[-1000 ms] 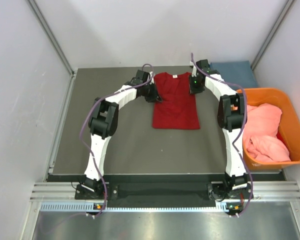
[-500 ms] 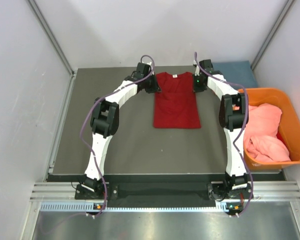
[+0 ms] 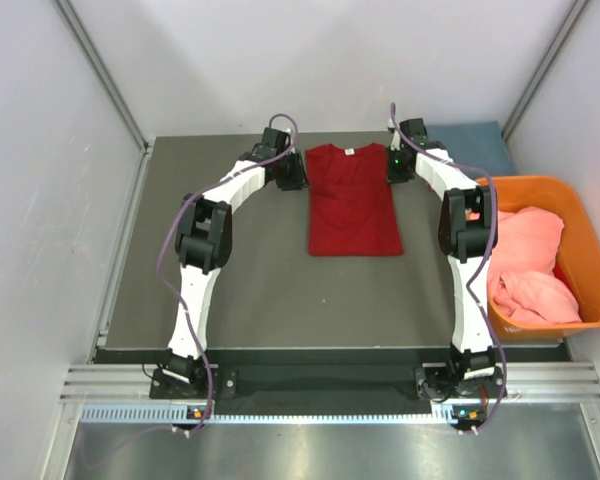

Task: Fold and stack the t-shirts
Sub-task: Fold the tshirt

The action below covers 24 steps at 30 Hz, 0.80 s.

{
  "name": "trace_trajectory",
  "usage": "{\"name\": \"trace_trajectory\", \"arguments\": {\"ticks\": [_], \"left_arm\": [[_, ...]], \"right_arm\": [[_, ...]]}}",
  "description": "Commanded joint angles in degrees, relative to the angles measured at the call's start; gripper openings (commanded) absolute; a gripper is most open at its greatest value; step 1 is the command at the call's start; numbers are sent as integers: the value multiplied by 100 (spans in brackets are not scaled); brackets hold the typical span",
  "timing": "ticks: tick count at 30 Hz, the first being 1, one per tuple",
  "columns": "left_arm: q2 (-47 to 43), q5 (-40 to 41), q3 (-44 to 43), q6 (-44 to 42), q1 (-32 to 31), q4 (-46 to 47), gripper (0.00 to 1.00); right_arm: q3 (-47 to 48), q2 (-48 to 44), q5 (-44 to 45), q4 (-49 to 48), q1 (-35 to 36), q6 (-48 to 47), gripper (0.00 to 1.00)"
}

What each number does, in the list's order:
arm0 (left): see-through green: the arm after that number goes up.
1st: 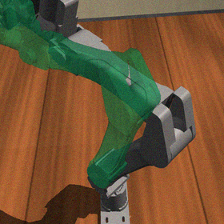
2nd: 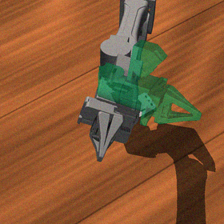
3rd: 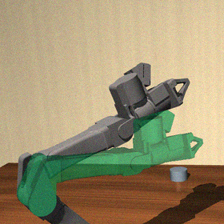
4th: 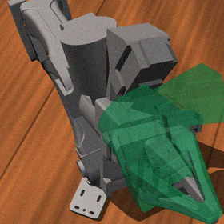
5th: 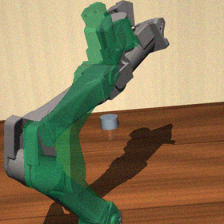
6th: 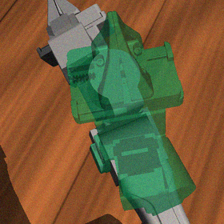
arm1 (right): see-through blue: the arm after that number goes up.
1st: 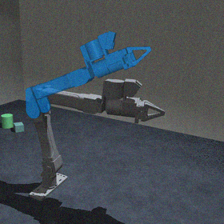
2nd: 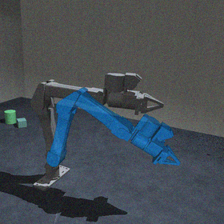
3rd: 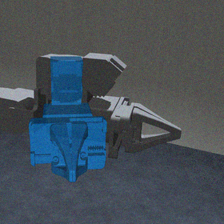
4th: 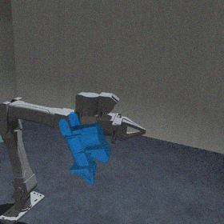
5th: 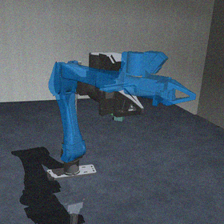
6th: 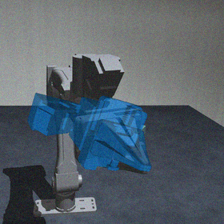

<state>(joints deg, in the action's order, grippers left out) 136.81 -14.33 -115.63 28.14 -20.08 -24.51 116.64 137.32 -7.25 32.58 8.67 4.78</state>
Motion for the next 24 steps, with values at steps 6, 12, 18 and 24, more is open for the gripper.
{"name": "trace_trajectory", "arguments": {"ticks": [6, 12, 18, 24], "left_arm": [[-604, -1168, 559, -406, 206, 605, 37], [-472, -1327, 648, -432, 197, 755, 37], [-217, -1459, 472, -467, 179, 790, 38], [55, -1415, 226, -511, 171, 633, 38]], "right_arm": [[43, -249, 30, -252, -120, 58, 0], [52, -284, 21, -252, -128, 67, 0], [43, -284, 13, -261, -137, 94, 0], [43, -284, 21, -269, -146, 94, 0]]}}
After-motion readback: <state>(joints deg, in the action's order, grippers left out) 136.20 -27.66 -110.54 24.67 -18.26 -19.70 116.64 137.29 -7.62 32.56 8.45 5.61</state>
